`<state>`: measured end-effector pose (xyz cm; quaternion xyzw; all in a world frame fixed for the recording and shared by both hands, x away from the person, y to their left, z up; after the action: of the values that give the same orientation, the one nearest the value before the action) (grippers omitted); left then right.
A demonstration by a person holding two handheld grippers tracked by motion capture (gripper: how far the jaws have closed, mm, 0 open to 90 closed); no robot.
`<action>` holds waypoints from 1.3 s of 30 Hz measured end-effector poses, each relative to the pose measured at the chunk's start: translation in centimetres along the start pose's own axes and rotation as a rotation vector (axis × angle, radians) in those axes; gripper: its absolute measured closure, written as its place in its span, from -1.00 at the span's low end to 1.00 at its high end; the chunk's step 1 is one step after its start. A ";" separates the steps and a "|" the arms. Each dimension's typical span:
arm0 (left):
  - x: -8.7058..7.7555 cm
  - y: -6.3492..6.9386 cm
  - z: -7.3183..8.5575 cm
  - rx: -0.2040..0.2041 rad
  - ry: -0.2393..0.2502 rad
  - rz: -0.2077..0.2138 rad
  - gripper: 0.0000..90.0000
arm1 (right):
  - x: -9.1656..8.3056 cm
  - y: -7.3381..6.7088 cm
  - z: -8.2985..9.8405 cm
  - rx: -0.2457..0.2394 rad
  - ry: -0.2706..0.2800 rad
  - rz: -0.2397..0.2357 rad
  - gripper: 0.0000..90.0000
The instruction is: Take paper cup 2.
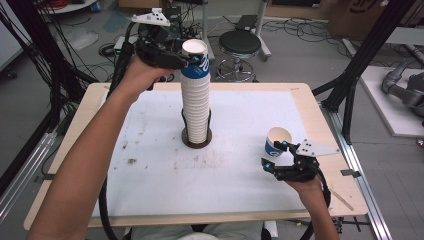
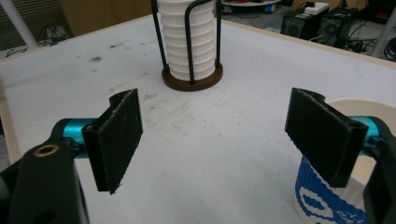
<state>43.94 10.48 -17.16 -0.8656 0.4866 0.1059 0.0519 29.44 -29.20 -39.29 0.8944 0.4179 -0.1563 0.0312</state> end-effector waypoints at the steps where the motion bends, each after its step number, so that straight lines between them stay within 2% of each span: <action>1: 0.0 0.0 -0.1 0.004 -0.004 0.000 -0.37 | 0.0 0.0 0.0 0.002 0.000 0.000 -0.57; 6: -0.1 0.2 -0.5 0.029 -0.012 -0.006 -0.35 | 0.0 0.0 0.0 0.004 0.001 0.000 -0.57; 15: -1.0 0.4 -1.8 0.018 0.013 -0.020 -0.32 | 0.0 0.0 -0.1 0.004 0.002 -0.002 -0.57; 20: -2.1 0.5 -3.3 0.017 0.043 -0.021 -0.32 | 0.0 0.0 0.0 0.004 0.001 -0.003 -0.57; 30: -4.3 0.6 -5.0 0.008 0.107 -0.020 -0.32 | 0.1 0.0 -0.1 0.003 0.004 -0.006 -0.57; 39: -7.8 0.5 -5.8 0.013 0.166 -0.041 -0.32 | 0.0 -0.1 -0.1 0.007 0.006 -0.006 -0.57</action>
<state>40.36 15.56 -9.68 -0.8808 0.4722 0.0295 0.0189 29.39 -29.12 -39.21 0.8936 0.4202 -0.1553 0.0263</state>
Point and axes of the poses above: each handheld gripper's, and its own axes: x roughly forward along the jaws, z roughly out of its underside, y roughly to its right, the point moved 1 cm from there along x, roughly forward along the jaws, and after that the axes turned 4 degrees about y, right-handed, at the moved point
